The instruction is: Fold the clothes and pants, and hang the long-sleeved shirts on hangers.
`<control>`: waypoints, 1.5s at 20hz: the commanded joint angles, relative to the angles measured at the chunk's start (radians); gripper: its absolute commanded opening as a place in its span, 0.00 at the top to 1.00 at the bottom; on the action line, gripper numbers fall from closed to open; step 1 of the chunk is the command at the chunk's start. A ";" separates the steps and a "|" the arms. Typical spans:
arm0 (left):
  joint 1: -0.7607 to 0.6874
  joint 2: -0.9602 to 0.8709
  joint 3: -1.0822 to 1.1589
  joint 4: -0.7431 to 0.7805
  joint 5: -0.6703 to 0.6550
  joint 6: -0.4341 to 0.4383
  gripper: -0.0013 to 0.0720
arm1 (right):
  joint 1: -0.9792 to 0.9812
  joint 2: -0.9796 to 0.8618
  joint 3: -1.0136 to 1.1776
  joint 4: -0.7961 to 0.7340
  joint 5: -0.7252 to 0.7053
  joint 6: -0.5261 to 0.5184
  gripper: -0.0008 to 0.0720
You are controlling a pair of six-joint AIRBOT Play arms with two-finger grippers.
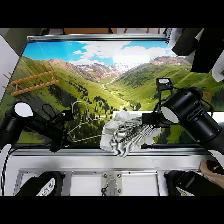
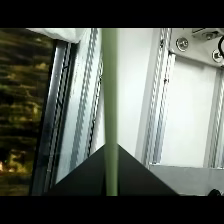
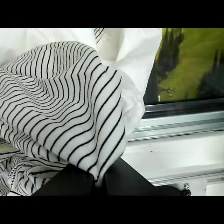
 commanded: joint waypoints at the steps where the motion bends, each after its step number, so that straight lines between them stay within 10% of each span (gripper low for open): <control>1: -0.011 0.001 -0.001 -0.037 0.000 0.001 0.97 | -0.008 0.000 0.002 0.001 0.005 -0.003 0.96; 30: -0.163 -0.105 -0.001 -0.157 0.161 0.006 0.97 | -0.008 0.007 0.080 0.003 0.005 -0.104 0.96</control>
